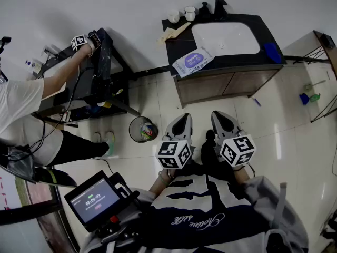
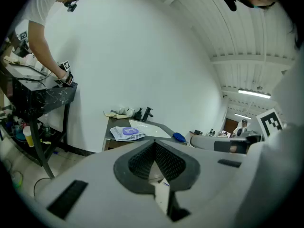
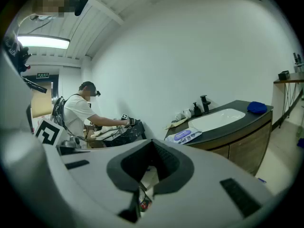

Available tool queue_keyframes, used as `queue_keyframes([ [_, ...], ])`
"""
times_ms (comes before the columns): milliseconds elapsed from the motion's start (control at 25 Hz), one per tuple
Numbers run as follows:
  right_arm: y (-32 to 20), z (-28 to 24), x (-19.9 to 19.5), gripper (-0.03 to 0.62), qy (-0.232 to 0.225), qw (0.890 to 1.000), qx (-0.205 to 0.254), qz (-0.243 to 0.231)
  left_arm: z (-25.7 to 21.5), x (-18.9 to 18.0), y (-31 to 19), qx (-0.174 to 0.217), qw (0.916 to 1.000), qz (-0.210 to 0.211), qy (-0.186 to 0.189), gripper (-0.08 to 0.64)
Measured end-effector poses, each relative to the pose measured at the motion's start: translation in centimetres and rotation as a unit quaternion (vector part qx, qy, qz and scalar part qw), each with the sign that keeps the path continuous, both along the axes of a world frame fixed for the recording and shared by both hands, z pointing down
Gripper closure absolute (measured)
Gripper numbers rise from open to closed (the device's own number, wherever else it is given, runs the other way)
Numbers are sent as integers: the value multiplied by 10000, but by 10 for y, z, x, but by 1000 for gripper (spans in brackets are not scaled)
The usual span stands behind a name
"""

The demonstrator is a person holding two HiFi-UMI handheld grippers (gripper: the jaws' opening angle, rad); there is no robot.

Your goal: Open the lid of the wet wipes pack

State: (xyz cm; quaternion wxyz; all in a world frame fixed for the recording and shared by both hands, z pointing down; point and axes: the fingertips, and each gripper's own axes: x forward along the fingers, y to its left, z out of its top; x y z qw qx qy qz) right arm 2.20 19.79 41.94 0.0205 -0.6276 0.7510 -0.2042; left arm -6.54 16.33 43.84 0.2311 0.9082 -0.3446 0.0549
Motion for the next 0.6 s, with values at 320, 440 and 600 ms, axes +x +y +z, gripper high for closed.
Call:
queue_keyframes([
  [320,-84,17,64,594,44,9974,-263,-673,13,66,-80,-212,9984,-532,-30,561],
  [440,-108,20,84,594,62,9946,-351,-971,15,87,-106,-301,9968,-738,-39,561],
  [600,-120,18,91,594,45,9875,-437,-1513,12,93,-123,-427,9935,-1054,-76,561],
])
